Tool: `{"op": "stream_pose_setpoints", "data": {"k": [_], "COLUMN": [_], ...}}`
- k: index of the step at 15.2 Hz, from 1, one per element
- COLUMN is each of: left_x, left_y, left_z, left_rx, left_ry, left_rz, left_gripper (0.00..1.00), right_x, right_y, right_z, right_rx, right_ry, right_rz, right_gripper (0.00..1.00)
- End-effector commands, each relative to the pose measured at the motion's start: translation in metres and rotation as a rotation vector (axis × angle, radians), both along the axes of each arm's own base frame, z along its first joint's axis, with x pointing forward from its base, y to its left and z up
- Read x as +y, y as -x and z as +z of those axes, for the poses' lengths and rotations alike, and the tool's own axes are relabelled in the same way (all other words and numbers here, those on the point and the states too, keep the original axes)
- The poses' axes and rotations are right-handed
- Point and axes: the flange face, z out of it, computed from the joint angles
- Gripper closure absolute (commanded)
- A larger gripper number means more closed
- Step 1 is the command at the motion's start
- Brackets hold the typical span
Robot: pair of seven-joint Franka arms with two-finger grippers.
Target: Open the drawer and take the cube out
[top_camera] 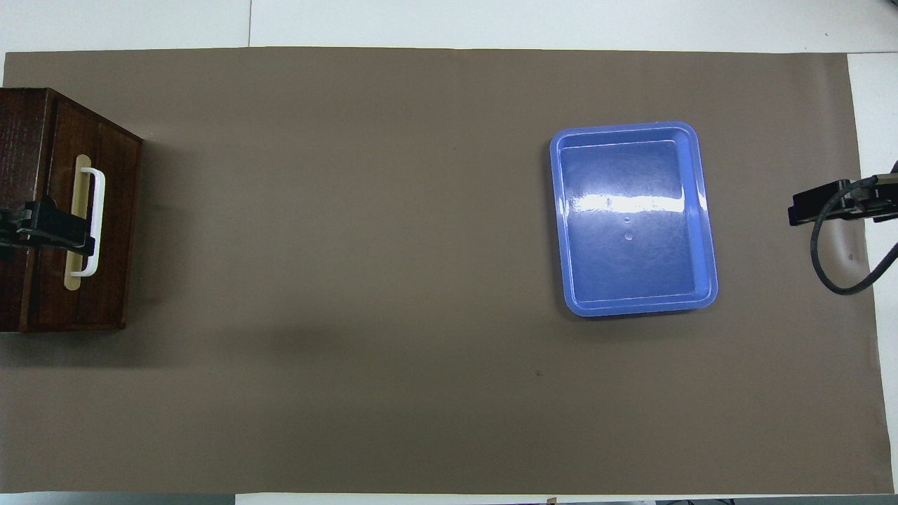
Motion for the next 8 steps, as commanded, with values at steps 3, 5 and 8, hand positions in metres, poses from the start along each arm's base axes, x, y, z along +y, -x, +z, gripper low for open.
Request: {"op": "stream_pose_setpoints", "data": {"k": [3, 5, 8], "left_x": [0.0, 0.002, -0.002], "left_y": [0.008, 0.007, -0.003], "left_z": [0.0, 0.002, -0.013], "left_rx": [-0.008, -0.015, -0.087], "left_ry": [0.013, 0.009, -0.055], "left_rz": [-0.012, -0.007, -0.033], "left_gripper": [0.0, 0.0, 0.0], "right_x": [0.002, 0.002, -0.006], "right_y": [0.001, 0.002, 0.002], "right_z": [-0.001, -0.002, -0.002], "right_rx": [-0.014, -0.011, -0.011], "right_ry": [-0.011, -0.011, -0.011], "right_rz": [-0.015, -0.011, -0.025], "right_gripper": [0.0, 0.0, 0.0]}}
